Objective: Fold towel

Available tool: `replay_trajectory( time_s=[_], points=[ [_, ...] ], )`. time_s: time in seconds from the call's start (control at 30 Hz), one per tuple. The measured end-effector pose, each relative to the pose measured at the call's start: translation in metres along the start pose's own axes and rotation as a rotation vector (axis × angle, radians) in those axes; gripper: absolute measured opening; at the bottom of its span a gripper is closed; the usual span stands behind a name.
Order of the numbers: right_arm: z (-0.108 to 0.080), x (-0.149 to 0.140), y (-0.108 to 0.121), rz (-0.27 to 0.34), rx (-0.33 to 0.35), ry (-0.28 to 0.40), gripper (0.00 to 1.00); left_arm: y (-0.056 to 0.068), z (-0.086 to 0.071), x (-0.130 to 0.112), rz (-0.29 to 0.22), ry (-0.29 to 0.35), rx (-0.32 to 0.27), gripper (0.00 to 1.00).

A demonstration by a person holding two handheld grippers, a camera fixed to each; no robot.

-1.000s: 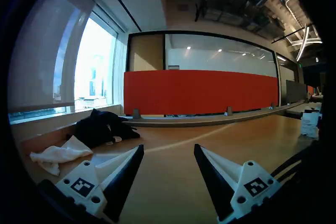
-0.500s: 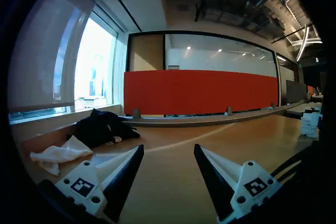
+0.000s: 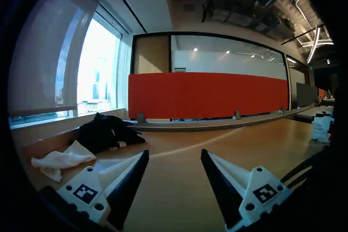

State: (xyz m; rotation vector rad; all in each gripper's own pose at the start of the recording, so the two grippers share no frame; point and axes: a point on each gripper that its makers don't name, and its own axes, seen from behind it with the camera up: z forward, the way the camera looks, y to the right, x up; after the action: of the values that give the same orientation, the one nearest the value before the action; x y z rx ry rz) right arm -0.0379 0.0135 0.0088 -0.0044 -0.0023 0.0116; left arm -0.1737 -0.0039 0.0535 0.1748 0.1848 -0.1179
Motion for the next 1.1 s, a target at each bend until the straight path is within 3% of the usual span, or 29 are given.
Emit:
replay_trajectory(
  time_s=[1.1],
  points=[
    [-0.001, 0.001, 0.0, 0.0, 0.0, 0.0, 1.0, -0.003, -0.003, 0.014, 0.002, -0.005, -0.001, 0.93]
  ],
)
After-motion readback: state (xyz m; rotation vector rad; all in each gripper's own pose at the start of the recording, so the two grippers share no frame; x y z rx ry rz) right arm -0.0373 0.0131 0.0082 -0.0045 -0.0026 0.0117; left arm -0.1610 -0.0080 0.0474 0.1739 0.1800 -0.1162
